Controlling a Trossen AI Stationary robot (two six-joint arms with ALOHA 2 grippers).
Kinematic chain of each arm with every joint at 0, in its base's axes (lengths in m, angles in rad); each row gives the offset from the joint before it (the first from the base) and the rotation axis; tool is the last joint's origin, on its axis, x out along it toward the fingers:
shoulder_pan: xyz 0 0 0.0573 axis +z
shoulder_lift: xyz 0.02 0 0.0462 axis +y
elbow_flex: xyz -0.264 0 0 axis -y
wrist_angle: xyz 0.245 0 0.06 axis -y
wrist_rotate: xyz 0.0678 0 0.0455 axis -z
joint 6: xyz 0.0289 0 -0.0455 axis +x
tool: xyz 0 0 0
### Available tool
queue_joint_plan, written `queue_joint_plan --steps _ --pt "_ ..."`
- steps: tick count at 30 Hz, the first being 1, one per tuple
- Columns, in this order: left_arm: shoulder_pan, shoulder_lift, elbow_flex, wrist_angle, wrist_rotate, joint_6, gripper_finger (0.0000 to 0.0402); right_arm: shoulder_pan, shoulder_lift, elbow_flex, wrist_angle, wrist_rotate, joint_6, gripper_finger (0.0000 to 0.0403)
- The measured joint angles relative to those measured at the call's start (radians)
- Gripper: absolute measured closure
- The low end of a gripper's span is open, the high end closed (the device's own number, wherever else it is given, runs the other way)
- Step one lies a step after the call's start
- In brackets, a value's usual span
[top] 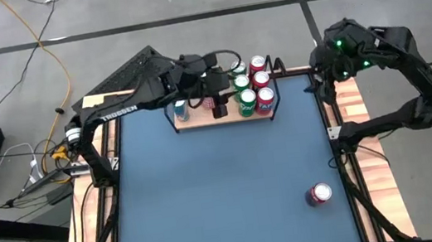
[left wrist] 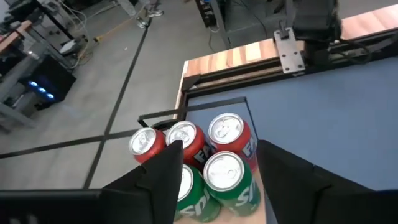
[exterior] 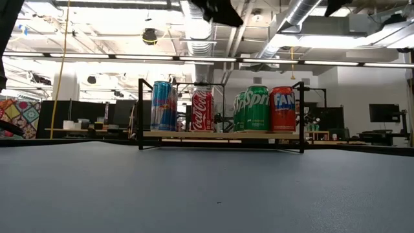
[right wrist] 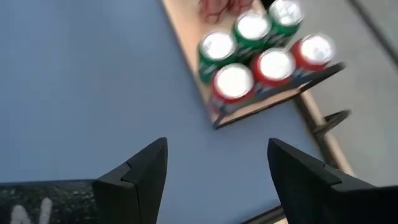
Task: Place canned beverage on shelf
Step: Put the left red white soda can on the shelf aligned with the other red white soda can
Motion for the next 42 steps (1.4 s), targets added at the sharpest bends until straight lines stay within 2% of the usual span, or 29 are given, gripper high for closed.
queue_joint_plan --steps 5,9,13,15,17,19,22,25,29,32,42 --pt "0.001 -0.001 0.19 -0.196 -0.002 -0.008 0.0201 0.169 -0.006 0.0 -0.003 0.001 0.201 0.0143" --pt "0.001 -0.001 0.295 -0.314 0.01 -0.009 0.0201 0.331 -0.011 -0.002 -0.003 0.03 0.387 0.0143" --pt "0.001 -0.001 0.356 -0.398 0.025 0.006 0.0201 0.513 -0.013 -0.06 -0.007 0.121 0.552 0.0143" --pt "0.004 -0.001 0.367 -0.432 0.023 0.018 0.0201 0.588 -0.01 -0.096 0.0 0.202 0.583 0.0143" --pt "0.013 -0.001 0.37 -0.432 0.012 0.008 0.0201 0.629 -0.001 -0.129 0.037 0.327 0.585 0.0143" --pt "0.023 -0.001 0.371 -0.431 0.006 -0.012 0.0201 0.63 0.013 -0.152 0.092 0.436 0.551 0.0143" --pt "0.037 -0.01 0.371 -0.435 0.001 -0.028 0.0201 0.574 0.055 -0.175 0.234 0.462 0.39 0.0143" --pt "0.05 -0.027 0.371 -0.437 -0.009 -0.029 0.0201 0.483 0.106 -0.186 0.387 0.42 0.216 0.0143" --pt "0.075 -0.044 0.372 -0.479 -0.025 -0.056 0.0201 0.335 0.183 -0.186 0.577 0.239 0.033 0.0143" --pt "0.087 -0.063 0.371 -0.534 -0.025 -0.072 0.0201 0.252 0.258 -0.186 0.699 0.164 -0.044 0.0143" --pt "0.097 -0.114 0.372 -0.674 -0.044 -0.114 0.0201 0.206 0.526 -0.186 1.013 0.134 -0.202 0.0143"
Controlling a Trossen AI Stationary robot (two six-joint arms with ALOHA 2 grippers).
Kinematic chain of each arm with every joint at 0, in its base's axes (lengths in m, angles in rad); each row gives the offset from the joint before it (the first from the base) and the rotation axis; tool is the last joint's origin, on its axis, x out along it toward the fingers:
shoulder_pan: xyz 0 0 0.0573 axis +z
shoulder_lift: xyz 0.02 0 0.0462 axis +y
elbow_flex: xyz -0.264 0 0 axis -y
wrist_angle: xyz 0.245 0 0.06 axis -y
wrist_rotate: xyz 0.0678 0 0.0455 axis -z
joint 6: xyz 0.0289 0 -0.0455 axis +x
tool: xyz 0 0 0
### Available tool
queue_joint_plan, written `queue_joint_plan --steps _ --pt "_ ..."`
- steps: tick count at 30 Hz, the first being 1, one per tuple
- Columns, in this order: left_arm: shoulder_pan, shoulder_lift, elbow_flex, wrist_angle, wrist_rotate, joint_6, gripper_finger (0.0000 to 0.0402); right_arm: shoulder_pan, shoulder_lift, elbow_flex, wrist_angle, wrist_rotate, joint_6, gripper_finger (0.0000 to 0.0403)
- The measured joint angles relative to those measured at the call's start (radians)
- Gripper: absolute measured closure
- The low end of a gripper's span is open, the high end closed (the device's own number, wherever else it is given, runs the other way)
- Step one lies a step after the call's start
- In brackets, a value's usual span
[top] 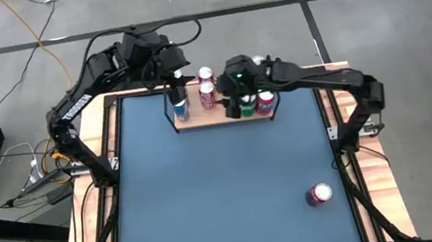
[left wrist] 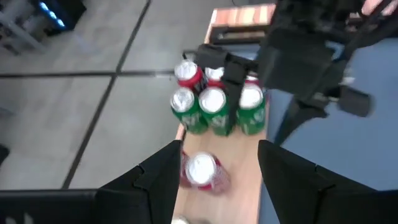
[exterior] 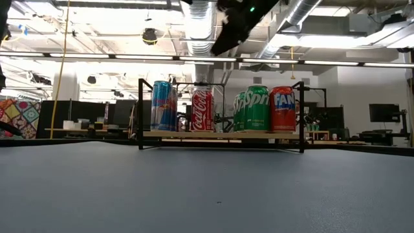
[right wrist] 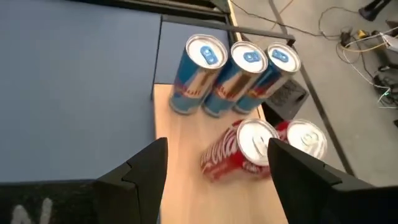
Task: Place canned beverage on shelf
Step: Put the left red white soda can on the shelf aligned with the other red white soda can
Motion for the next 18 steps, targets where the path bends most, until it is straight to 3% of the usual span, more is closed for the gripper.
queue_joint_plan --steps 8,18 --pt "0.0 -0.017 0.0 -0.087 -0.02 -0.057 0.0201 -0.006 0.103 0.001 0.139 0.189 -0.063 0.0143" --pt "0.0 -0.02 0.0 -0.145 -0.038 -0.045 0.0201 -0.006 0.188 0.0 0.205 0.188 -0.07 0.0143"
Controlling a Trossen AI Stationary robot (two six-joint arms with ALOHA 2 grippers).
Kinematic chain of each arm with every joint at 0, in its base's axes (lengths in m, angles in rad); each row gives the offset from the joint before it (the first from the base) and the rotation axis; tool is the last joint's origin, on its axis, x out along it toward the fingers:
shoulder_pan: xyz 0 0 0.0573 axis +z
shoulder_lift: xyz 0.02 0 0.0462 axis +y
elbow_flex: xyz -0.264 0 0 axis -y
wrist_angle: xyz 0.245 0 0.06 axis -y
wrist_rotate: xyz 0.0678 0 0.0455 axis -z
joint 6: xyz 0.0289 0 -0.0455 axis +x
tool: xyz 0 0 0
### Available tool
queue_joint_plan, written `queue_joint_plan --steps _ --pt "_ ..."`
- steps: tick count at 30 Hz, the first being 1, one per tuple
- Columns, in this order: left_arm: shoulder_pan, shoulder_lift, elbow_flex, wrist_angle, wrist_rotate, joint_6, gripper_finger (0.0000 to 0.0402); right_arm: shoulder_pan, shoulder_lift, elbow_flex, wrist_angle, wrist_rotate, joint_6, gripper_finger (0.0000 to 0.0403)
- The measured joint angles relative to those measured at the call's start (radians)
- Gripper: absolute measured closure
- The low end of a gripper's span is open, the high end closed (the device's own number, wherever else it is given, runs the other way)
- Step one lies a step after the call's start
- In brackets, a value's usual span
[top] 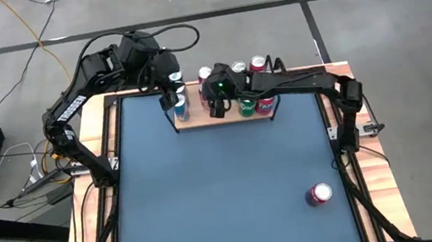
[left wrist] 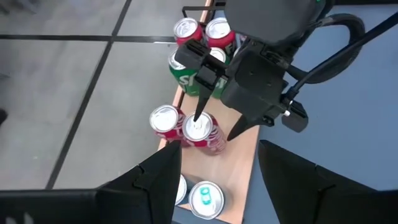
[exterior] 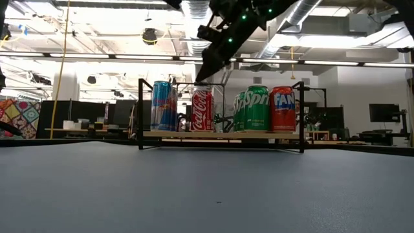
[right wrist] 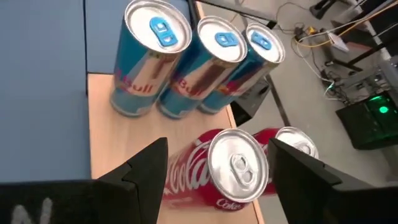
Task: Place canned beverage on shelf
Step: Put the left red white soda can on the shelf aligned with the other red white soda can
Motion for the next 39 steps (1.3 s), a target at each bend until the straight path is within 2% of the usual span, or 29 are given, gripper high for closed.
queue_joint_plan --steps 8,17,39 --pt "0.0 0.0 0.0 -0.001 -0.002 0.018 0.0204 -0.021 0.007 0.0 0.007 0.034 0.001 0.0143" --pt "0.0 0.0 0.0 -0.001 0.0 0.024 0.0205 -0.04 0.007 0.0 -0.014 -0.001 0.007 0.0143" --pt "0.0 0.001 0.0 -0.023 0.0 0.018 0.0205 -0.048 0.007 0.0 -0.05 0.01 0.002 0.0143"
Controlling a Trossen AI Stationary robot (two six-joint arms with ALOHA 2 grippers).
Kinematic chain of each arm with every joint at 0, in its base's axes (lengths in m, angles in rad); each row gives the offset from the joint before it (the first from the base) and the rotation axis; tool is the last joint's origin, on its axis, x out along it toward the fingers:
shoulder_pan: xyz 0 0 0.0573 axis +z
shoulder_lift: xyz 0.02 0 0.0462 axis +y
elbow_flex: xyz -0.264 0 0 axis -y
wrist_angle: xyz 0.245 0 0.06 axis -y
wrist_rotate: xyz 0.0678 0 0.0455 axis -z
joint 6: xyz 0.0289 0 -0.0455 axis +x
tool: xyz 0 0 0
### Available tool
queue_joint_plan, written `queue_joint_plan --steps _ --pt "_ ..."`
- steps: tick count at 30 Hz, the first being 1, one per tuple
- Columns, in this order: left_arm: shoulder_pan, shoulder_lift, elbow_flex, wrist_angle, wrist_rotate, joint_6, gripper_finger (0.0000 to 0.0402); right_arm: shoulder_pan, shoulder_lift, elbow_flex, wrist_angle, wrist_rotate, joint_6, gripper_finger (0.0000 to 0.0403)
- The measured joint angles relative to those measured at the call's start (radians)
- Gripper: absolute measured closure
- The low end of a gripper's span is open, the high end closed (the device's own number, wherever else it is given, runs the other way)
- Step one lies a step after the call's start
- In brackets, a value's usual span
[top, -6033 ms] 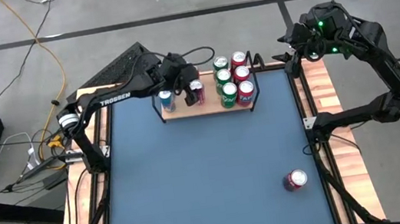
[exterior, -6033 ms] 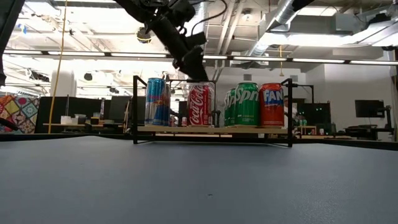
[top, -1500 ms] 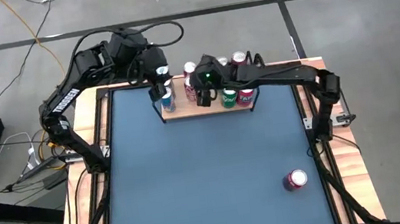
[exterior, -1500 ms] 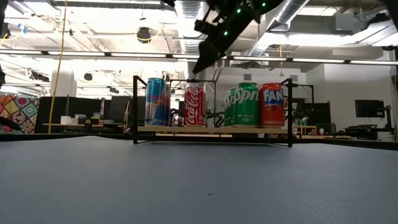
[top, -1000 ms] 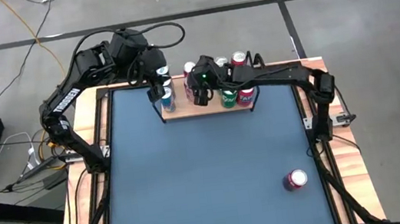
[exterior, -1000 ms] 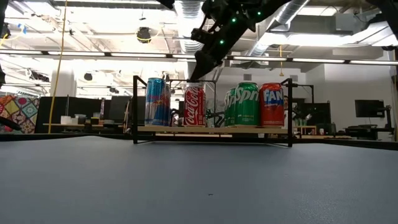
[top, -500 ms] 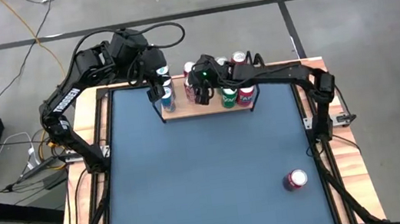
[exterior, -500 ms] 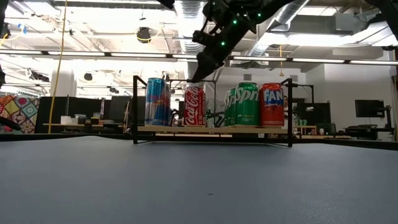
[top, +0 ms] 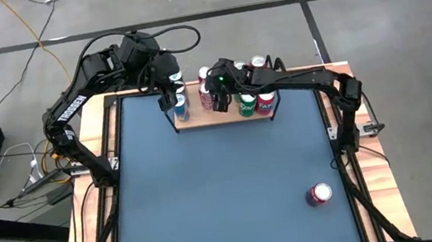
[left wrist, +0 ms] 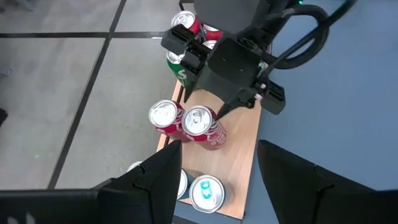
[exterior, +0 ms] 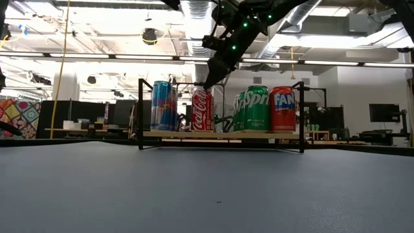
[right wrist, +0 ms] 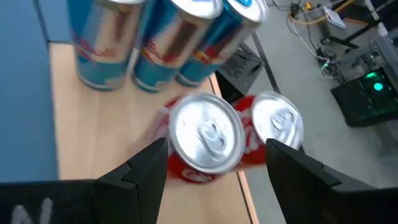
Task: Place canned beverage on shelf
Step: Put the left red white soda can on the shelf aligned with the other red white soda can
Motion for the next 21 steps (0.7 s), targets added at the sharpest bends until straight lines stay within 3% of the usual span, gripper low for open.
queue_joint_plan --steps 8,21 --pt "0.0 0.001 0.0 0.001 0.0 0.009 0.0205 0.008 0.021 0.003 0.036 -0.011 0.0 0.0143" --pt "0.001 0.001 0.0 0.001 0.003 0.017 0.0205 0.004 0.048 0.0 -0.008 0.055 -0.002 0.0143"
